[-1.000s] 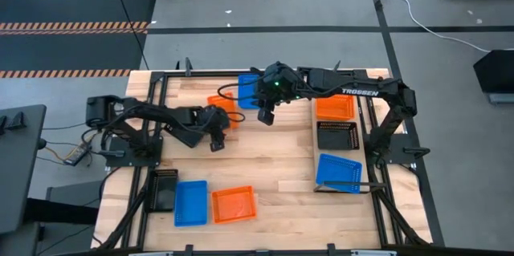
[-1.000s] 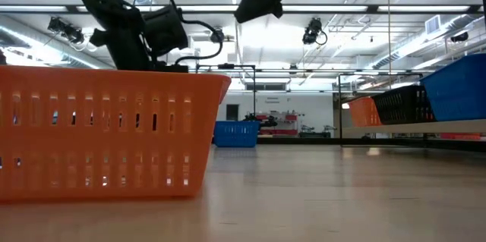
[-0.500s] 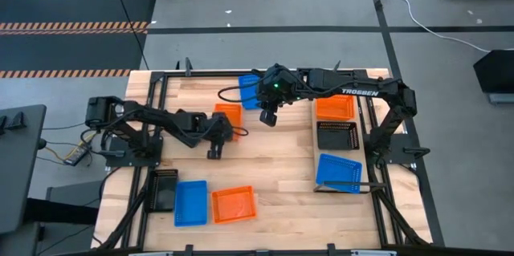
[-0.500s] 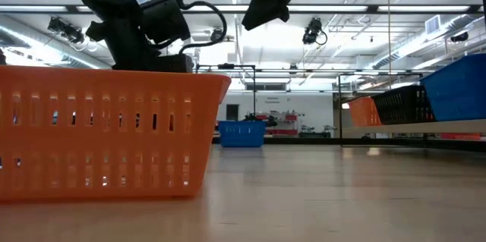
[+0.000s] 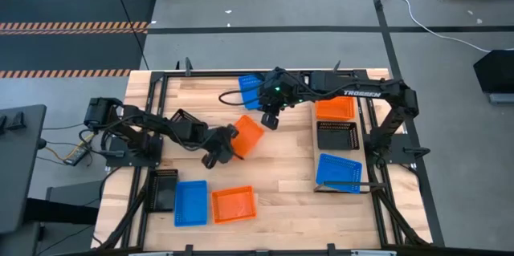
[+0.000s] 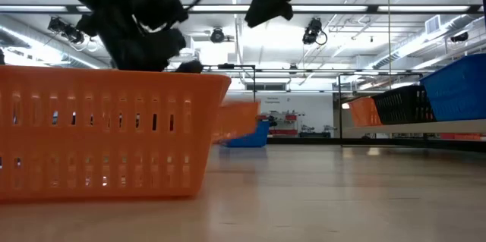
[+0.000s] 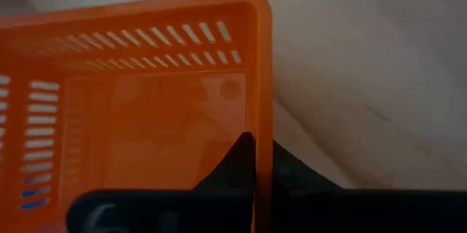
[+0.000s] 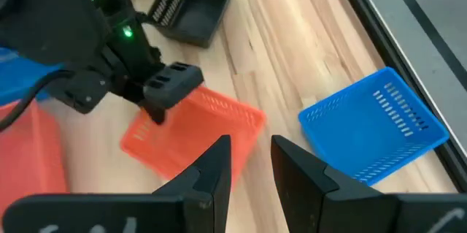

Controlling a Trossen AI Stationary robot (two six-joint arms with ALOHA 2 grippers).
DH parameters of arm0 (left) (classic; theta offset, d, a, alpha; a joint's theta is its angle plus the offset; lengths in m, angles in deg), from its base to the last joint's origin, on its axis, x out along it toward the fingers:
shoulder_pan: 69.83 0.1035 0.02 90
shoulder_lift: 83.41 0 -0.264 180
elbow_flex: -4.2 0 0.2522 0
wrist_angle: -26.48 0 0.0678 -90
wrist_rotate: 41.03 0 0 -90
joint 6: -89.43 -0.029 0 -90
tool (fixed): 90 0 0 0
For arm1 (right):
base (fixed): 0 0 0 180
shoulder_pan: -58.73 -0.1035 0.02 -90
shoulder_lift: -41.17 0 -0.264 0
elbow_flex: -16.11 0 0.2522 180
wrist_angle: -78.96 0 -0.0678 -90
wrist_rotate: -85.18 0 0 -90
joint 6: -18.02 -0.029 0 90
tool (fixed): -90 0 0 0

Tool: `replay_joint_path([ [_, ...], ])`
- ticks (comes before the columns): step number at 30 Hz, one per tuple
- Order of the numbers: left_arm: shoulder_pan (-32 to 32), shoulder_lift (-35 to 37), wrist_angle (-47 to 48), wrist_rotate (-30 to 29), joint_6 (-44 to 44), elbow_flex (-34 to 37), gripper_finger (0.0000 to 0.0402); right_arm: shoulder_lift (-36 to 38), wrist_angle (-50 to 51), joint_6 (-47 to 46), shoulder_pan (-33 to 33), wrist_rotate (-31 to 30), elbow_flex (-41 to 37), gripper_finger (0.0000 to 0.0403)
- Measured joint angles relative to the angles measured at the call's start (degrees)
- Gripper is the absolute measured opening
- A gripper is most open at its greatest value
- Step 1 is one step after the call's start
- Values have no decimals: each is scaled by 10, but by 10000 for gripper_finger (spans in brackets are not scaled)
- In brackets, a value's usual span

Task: Stack baskets on shelf by color
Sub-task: Stack the top orange bin on top of the orange bin on the shelf

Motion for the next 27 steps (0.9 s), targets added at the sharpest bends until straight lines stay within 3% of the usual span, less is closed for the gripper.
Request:
replay_joint_path([
  [3,9,0,-95,-8,-34,0,4,28,16,-23,-6,7,0,105],
  [8,52,0,-209,90,-121,-12,3,76,7,-34,-23,42,0,105],
  [13,86,-6,-106,132,-148,-81,3,113,12,-63,-37,54,0,105],
  [20,66,-6,-17,138,-182,-120,2,111,115,-13,-45,33,1,105],
  [24,49,-6,-8,134,-194,-120,2,83,164,-96,-40,-33,1,105],
  [27,42,-6,-5,120,-191,-120,2,53,187,-131,-33,-2,0,105],
])
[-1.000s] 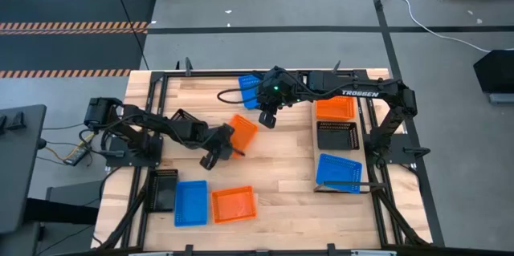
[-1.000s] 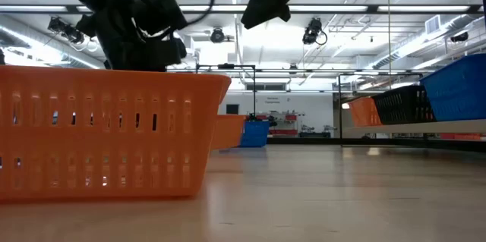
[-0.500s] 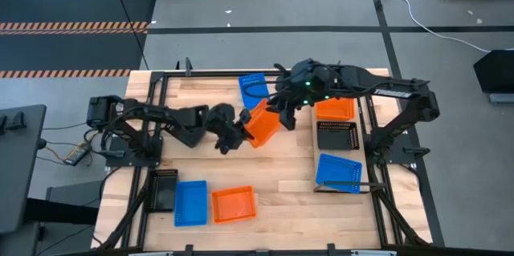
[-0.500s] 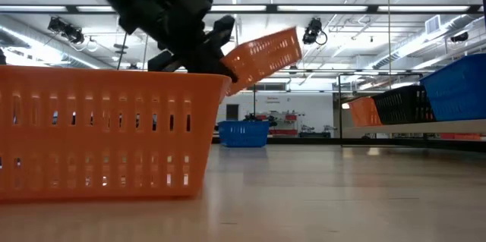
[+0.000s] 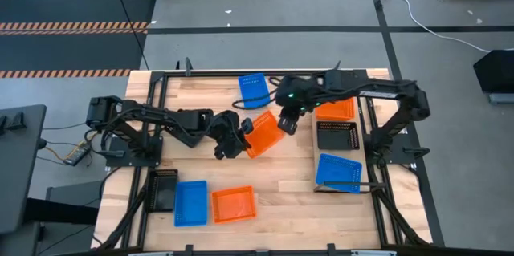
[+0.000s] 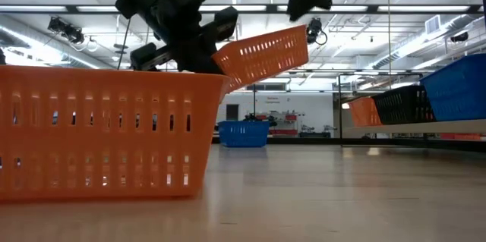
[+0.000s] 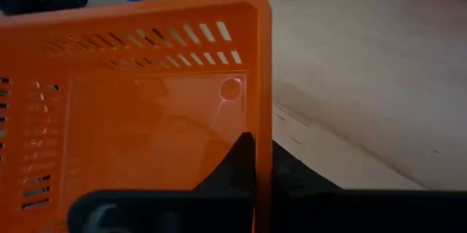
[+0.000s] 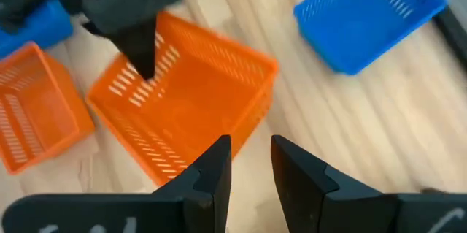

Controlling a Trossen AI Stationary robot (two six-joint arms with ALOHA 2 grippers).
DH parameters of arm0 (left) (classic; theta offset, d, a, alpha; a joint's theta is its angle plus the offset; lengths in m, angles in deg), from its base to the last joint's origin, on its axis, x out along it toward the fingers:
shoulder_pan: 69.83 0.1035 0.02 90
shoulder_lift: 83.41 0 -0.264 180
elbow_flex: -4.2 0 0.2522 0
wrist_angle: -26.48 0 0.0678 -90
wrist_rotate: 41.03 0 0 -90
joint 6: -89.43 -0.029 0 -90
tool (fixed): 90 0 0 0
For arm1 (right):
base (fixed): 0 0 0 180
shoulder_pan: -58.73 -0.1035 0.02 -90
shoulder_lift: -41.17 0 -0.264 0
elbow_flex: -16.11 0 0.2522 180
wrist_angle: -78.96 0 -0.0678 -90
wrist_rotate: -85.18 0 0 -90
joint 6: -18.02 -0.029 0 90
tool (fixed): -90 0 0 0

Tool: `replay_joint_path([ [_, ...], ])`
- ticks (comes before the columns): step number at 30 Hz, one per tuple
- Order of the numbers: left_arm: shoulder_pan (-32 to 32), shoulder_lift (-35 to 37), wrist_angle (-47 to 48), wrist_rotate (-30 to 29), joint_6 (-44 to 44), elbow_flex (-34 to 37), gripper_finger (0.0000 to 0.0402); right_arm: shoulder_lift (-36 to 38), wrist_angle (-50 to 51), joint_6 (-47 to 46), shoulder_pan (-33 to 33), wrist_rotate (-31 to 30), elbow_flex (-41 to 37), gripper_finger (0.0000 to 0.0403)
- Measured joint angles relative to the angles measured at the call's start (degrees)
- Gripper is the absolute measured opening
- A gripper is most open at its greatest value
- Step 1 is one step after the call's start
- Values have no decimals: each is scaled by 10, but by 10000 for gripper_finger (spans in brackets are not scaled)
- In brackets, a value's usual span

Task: Stack baskets on shelf by color
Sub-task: Stack the top orange bin on top of the orange bin on the shelf

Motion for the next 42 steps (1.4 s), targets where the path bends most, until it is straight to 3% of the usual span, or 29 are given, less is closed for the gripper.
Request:
replay_joint_path([
  [10,0,0,5,-6,10,0,2,-83,19,-4,1,11,21,105],
  [17,-16,0,-10,-50,14,0,9,-121,32,-3,0,9,30,104],
  [21,-23,0,-11,-60,17,0,14,-137,55,-5,0,11,30,80],
  [26,-23,0,-20,-62,44,0,13,-134,60,-13,1,3,31,14],
  [37,-26,6,-76,-89,116,-2,68,-83,136,-45,36,-18,29,13],
  [42,-50,31,-119,-152,134,0,89,-82,222,-46,64,-48,28,13],
])
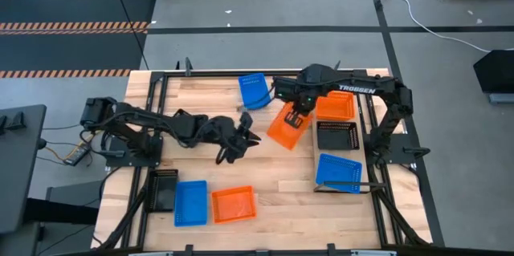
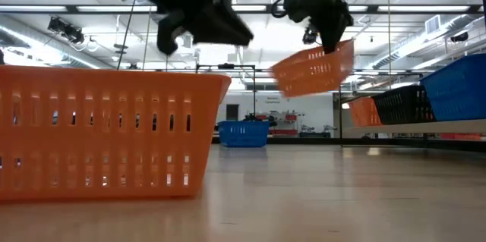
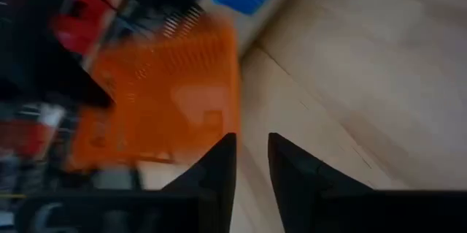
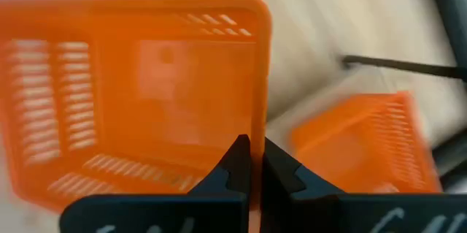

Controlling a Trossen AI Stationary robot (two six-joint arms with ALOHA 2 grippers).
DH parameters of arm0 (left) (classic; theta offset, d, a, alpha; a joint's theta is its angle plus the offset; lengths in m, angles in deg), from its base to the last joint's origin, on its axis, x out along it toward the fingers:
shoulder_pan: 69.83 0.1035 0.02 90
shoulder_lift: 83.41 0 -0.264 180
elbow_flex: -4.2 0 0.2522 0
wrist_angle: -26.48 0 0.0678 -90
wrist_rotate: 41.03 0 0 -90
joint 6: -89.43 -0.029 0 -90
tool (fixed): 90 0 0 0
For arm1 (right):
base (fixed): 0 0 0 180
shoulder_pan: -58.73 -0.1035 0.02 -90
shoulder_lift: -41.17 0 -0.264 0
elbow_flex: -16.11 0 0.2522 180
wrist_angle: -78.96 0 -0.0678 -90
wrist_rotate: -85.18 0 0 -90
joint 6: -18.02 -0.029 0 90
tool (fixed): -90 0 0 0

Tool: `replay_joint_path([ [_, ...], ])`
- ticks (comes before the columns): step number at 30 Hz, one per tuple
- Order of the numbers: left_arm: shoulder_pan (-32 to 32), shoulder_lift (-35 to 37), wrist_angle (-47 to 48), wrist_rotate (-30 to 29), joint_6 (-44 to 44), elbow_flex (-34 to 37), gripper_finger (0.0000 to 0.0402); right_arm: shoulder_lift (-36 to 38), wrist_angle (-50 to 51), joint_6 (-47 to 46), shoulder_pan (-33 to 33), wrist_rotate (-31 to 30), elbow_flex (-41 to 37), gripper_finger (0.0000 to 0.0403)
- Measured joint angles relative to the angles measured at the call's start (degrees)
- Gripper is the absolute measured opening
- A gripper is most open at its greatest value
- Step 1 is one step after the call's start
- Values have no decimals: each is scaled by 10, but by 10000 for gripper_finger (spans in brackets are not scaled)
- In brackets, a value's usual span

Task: Stack baskets on shelf by color
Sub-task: Stack the top orange bin on top of the orange bin on the shelf

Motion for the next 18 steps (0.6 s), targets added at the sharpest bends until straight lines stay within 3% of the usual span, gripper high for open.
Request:
replay_joint_path([
  [3,-5,21,-9,-48,42,-1,99,4,63,-14,14,-32,-1,13],
  [5,-4,30,-14,-69,83,-1,102,16,44,-20,28,-41,-1,13],
  [12,-4,46,-10,-96,236,-1,89,78,48,-86,96,-29,-2,13],
  [18,-3,46,14,-118,275,0,65,146,47,-150,143,-27,-2,30],
])
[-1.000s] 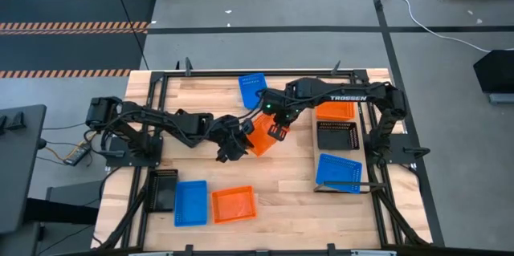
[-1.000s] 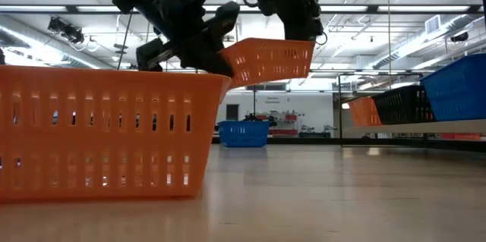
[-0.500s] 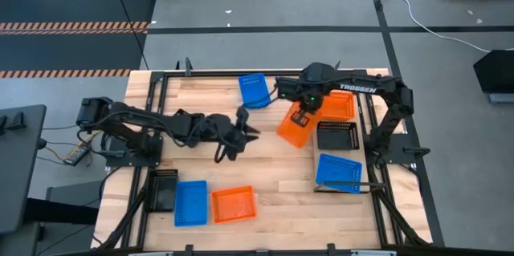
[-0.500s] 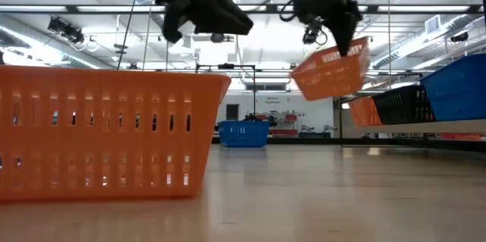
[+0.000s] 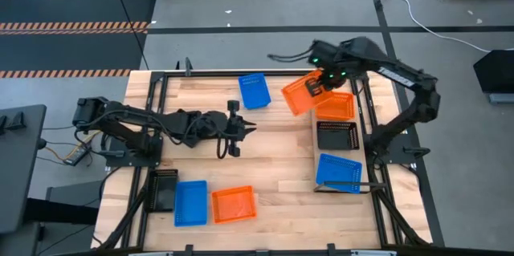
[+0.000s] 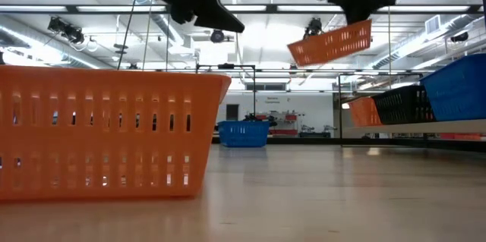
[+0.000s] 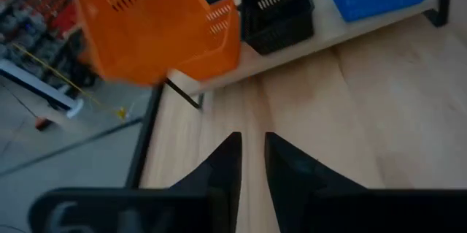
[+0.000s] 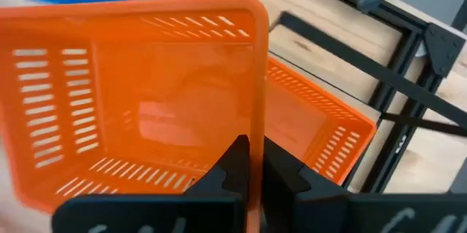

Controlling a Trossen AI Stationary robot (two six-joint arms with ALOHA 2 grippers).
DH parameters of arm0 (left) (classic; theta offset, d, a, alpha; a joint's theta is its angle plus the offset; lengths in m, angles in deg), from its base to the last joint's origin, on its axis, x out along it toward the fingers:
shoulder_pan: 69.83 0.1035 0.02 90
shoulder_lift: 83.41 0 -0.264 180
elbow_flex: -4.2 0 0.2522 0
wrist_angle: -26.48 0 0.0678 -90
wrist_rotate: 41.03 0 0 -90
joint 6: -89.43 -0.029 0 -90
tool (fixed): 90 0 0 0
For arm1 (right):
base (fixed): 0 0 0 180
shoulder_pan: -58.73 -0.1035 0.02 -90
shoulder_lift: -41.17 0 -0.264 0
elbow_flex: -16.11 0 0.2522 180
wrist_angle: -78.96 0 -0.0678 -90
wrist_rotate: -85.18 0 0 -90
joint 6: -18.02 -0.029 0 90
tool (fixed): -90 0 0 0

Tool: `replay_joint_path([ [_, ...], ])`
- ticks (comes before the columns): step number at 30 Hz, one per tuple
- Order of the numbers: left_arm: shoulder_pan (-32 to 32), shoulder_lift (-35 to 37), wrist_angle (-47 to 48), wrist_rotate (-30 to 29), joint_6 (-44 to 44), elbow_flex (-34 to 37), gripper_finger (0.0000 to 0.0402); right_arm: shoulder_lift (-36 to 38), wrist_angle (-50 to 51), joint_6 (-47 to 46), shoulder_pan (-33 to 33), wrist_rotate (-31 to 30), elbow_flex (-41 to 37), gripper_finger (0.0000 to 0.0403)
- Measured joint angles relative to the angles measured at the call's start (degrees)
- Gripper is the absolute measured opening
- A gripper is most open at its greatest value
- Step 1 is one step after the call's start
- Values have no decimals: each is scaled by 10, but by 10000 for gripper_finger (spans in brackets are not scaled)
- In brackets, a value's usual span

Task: Stack baskets on shelf by color
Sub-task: Stack the top orange bin on top of the orange bin on the shelf

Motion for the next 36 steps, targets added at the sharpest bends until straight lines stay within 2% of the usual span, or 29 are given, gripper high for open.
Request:
replay_joint_path([
  [5,-2,0,17,0,13,0,42,52,-1,-30,18,0,-29,13],
  [12,-5,0,26,28,34,0,17,123,-1,-49,46,3,-151,20],
  [19,-19,-1,36,32,32,0,12,215,-4,-64,117,-19,-271,13],
  [24,-21,-1,25,32,32,0,12,274,-53,-72,162,-12,-322,21],
  [28,-21,-1,25,32,37,0,12,297,-81,-74,188,13,-356,32],
  [36,-21,-1,28,32,40,0,13,300,-154,-65,192,42,-421,14],
])
